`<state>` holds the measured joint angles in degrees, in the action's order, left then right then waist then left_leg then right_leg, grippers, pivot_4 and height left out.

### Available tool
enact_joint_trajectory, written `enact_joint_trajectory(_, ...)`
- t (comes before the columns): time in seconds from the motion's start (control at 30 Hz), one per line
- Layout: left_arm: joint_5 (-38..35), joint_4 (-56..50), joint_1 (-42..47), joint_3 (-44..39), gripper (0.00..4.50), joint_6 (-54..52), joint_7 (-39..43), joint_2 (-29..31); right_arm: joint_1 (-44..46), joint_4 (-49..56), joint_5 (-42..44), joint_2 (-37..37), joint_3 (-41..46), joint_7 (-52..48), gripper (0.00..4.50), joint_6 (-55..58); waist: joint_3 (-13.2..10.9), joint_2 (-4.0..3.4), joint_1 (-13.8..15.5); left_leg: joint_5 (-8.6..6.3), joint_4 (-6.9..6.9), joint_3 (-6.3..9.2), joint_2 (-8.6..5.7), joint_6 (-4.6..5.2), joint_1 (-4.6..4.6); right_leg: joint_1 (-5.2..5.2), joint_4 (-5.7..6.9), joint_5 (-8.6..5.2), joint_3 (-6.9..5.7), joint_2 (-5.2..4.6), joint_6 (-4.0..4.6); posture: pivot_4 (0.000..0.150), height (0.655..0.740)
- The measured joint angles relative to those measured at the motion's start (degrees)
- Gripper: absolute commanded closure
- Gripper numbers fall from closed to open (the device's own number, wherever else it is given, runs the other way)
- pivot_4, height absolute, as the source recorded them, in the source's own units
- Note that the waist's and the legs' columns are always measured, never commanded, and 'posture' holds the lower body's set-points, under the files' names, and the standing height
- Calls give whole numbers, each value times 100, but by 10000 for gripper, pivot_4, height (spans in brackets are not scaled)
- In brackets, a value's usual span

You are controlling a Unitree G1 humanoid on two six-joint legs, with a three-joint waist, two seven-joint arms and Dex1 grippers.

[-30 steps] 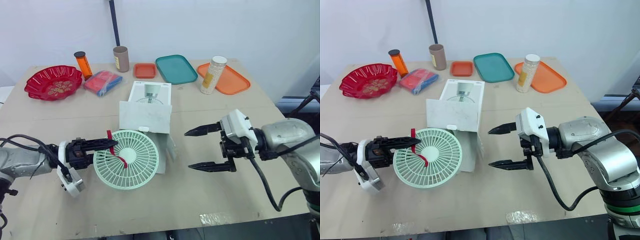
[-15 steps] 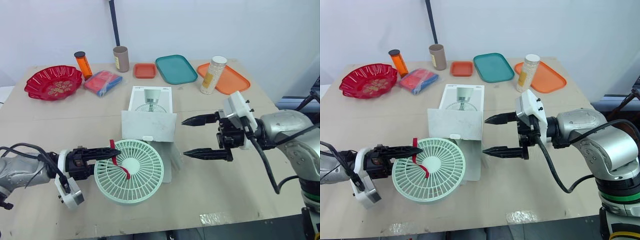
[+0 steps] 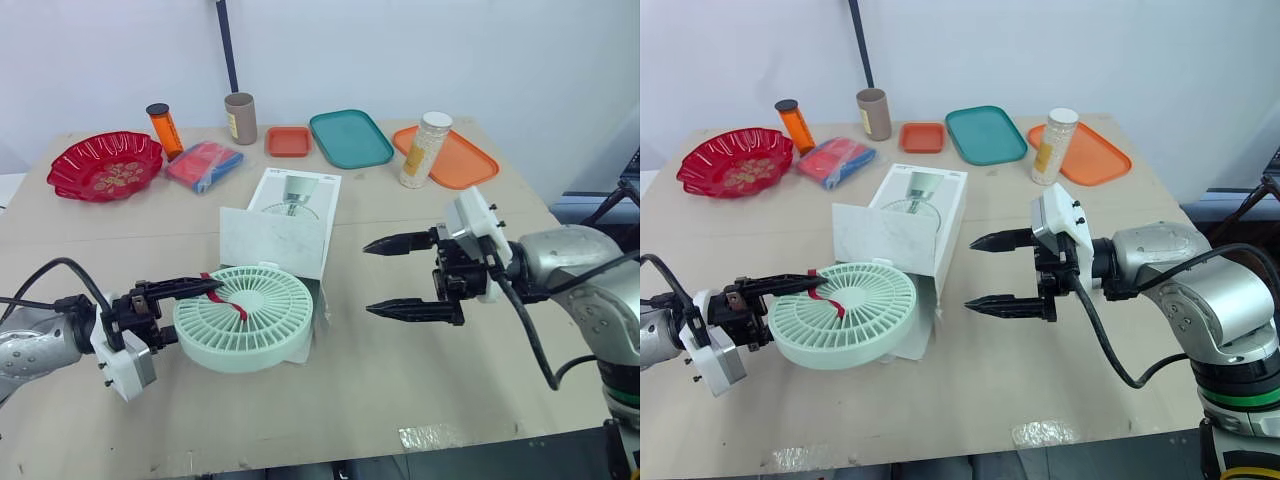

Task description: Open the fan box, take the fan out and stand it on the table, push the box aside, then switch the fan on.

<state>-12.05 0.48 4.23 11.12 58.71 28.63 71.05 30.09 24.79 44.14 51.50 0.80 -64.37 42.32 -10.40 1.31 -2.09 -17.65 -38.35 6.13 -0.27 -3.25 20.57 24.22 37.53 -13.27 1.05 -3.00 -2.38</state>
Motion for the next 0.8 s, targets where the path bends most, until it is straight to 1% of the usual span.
enact_joint_trajectory(0.03,-361,-196,-57,-20,24014,-316,199,25,-35,2,-3,-1,0,-1,0,-13,0,0,0,0,-2,0,-1,0,0,0,1,0,1,0,0,1500,7400)
enact_joint_trajectory(0.1,-841,-469,-179,-107,24014,-754,453,34,-41,8,-10,-2,-1,0,0,-45,0,0,1,0,-4,0,1,1,-1,-2,3,0,1,2,0,1500,7400)
enact_joint_trajectory(0.17,-1368,-819,-504,-315,24014,-1228,734,132,-64,38,-25,-5,-3,-1,0,-92,0,0,-1,-2,-4,0,3,3,-2,-1,2,0,2,6,0,1500,7400)
enact_joint_trajectory(0.27,-2013,-1260,-998,-839,24014,-1884,1212,247,-164,61,-65,-4,-4,-1,0,-120,0,-1,-16,-4,-3,-3,5,7,-3,-1,2,-1,4,8,1,1500,7400)
enact_joint_trajectory(0.4,-2490,-1698,-1449,-1477,24014,-2642,1670,191,-250,77,-104,-12,-8,0,0,-177,0,-1,-18,-4,-4,-5,5,8,-5,-3,3,-1,7,11,1,1500,7400)
enact_joint_trajectory(0.53,-2714,-2128,-1697,-1973,24014,-3356,1975,-29,-273,81,-173,-21,-13,-1,0,-252,0,-1,-16,-4,-4,-5,6,8,-6,-4,2,-1,8,13,1,1500,7400)
enact_joint_trajectory(0.63,-3063,-2415,-1939,-2481,24014,-4157,2130,-71,-320,87,-181,-21,-14,-11,0,-273,0,-1,-16,-5,-4,-5,6,10,-6,-4,1,-1,9,15,2,1500,7400)
enact_joint_trajectory(0.8,-3596,-2787,-2068,-3174,24014,-5536,2249,-235,-331,81,-244,-23,-14,-23,0,-339,-1,-2,-17,-5,-4,-5,7,10,-6,-3,1,-1,9,16,2,1500,7400)
